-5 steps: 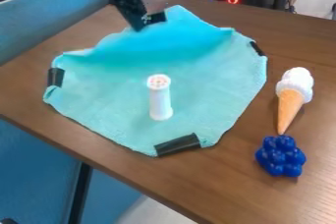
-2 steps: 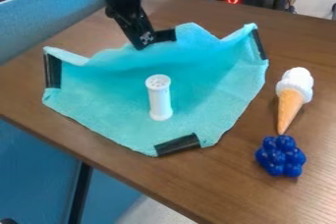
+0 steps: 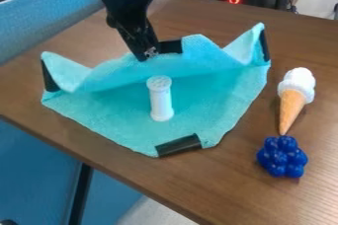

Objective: Fold the cloth from top left to bottom right

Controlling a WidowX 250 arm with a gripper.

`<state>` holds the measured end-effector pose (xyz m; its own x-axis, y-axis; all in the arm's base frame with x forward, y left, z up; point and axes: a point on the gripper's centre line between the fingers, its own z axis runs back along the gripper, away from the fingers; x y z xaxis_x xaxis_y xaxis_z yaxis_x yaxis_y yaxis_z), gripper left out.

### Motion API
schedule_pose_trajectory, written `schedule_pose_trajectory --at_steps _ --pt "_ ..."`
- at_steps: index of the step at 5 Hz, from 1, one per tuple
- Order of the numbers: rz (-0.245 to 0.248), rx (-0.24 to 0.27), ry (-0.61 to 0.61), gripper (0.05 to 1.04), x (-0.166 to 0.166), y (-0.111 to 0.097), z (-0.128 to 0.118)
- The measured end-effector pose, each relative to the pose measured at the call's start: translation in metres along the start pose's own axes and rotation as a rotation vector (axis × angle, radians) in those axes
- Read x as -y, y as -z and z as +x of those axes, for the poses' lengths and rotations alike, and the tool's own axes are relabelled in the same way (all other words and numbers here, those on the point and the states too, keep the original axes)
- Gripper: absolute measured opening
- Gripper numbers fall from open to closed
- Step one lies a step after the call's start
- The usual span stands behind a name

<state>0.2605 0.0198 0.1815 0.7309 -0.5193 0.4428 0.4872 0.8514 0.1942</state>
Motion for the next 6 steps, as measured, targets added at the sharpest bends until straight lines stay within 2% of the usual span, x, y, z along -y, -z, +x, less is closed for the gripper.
schedule_pose_trajectory --at_steps 1,2,3,4,5,6 --pt "-0.005 -0.023 0.015 0.065 0.016 0.013 -0.006" --pt "0.012 -0.045 0.011 0.219 0.028 0.024 -0.011" --pt "0.013 -0.080 -0.033 0.483 0.036 0.033 -0.018" --pt "-0.123 -0.113 -0.059 0.783 0.034 0.037 -0.027" --pt "-0.297 -0.102 -0.079 0.997 0.023 0.028 -0.023" --pt "-0.417 -0.076 -0.081 1.000 0.007 0.010 -0.021"
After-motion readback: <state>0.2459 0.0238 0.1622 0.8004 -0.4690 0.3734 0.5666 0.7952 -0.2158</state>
